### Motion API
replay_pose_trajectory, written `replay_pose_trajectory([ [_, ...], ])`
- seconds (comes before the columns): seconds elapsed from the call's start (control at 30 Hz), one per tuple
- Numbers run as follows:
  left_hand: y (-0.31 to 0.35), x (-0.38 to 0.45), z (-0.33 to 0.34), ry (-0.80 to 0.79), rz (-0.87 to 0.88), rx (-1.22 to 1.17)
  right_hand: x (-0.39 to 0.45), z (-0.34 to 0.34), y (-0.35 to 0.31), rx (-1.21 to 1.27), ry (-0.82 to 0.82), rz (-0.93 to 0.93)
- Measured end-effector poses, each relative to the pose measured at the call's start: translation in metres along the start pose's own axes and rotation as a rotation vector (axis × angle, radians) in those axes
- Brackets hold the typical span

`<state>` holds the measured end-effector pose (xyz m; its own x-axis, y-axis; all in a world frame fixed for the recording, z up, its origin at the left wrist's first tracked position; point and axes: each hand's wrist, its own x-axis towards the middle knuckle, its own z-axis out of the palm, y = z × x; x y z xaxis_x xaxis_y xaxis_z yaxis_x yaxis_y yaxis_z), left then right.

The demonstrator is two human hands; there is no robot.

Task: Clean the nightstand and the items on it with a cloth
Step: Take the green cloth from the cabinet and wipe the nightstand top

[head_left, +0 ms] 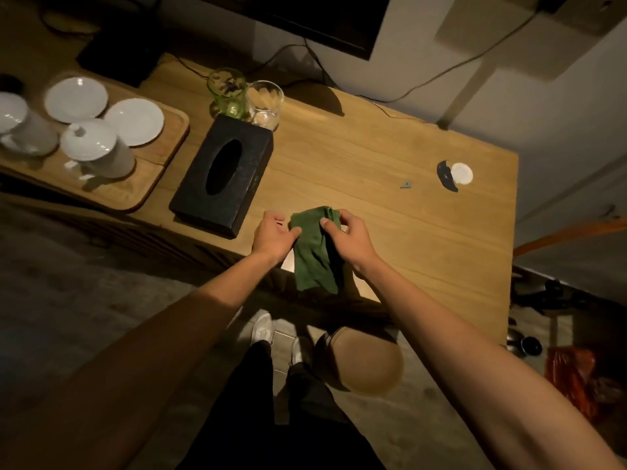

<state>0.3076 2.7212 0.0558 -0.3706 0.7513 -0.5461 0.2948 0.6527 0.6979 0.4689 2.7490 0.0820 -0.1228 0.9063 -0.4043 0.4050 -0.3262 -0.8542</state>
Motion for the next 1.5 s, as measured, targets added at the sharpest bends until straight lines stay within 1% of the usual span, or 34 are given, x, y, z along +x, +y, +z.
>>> replay_pose_trajectory([
  [0.03, 0.001, -0.005, -0.007, 0.040, -0.015, -0.065, -0.002, 0.002, -0.008, 0.001, -0.024, -0.037],
  [0.07, 0.002, -0.012, -0.014, 0.031, -0.027, -0.184, -0.004, 0.005, -0.017, -0.009, -0.049, -0.077],
  [0.13, 0.006, -0.025, -0.028, -0.071, -0.040, -0.421, -0.008, 0.011, -0.034, -0.031, -0.106, -0.152],
  [0.17, 0.007, -0.032, -0.035, -0.112, -0.034, -0.487, -0.010, 0.014, -0.044, -0.038, -0.144, -0.192],
  [0.23, 0.009, -0.046, -0.049, -0.095, 0.006, -0.536, -0.017, 0.025, -0.062, -0.080, -0.222, -0.277],
  [0.37, 0.004, -0.074, -0.077, 0.059, 0.075, -0.556, -0.032, 0.053, -0.089, -0.152, -0.377, -0.428],
  [0.43, -0.006, -0.086, -0.089, 0.136, 0.102, -0.565, -0.038, 0.066, -0.096, -0.148, -0.450, -0.467],
  [0.5, -0.021, -0.099, -0.103, 0.218, 0.082, -0.591, -0.044, 0.083, -0.101, -0.105, -0.560, -0.468],
  [0.57, -0.042, -0.113, -0.119, 0.311, 0.025, -0.648, -0.054, 0.105, -0.104, -0.068, -0.692, -0.433],
  [0.67, -0.078, -0.133, -0.141, 0.442, -0.084, -0.713, -0.075, 0.140, -0.109, -0.123, -0.816, -0.424],
  [0.77, -0.121, -0.159, -0.167, 0.518, -0.166, -0.839, -0.109, 0.183, -0.112, -0.156, -0.949, -0.369],
  [0.87, -0.162, -0.189, -0.190, 0.646, -0.222, -0.981, -0.145, 0.225, -0.115, -0.120, -1.075, -0.287],
  [0.93, -0.191, -0.214, -0.206, 0.738, -0.247, -1.042, -0.173, 0.255, -0.117, -0.117, -1.113, -0.267],
  [1.0, -0.222, -0.241, -0.221, 0.839, -0.293, -1.086, -0.201, 0.281, -0.118, -0.128, -1.115, -0.264],
  [1.03, -0.250, -0.264, -0.233, 0.917, -0.324, -1.130, -0.226, 0.303, -0.118, -0.149, -1.124, -0.276],
  [1.1, -0.280, -0.290, -0.245, 1.010, -0.385, -1.161, -0.245, 0.321, -0.119, -0.163, -1.082, -0.284],
  [1.17, -0.319, -0.328, -0.258, 1.076, -0.454, -1.168, -0.276, 0.346, -0.117, -0.200, -1.078, -0.291],
  [1.23, -0.355, -0.367, -0.270, 1.153, -0.479, -1.183, -0.311, 0.372, -0.115, -0.251, -1.072, -0.303],
  [1.33, -0.402, -0.423, -0.294, 1.260, -0.486, -1.114, -0.367, 0.414, -0.110, -0.370, -1.116, -0.365],
  [1.43, -0.438, -0.478, -0.317, 1.315, -0.458, -1.029, -0.424, 0.457, -0.101, -0.503, -1.170, -0.422],
  [1.5, -0.461, -0.512, -0.326, 1.329, -0.448, -1.002, -0.459, 0.486, -0.093, -0.593, -1.207, -0.530],
])
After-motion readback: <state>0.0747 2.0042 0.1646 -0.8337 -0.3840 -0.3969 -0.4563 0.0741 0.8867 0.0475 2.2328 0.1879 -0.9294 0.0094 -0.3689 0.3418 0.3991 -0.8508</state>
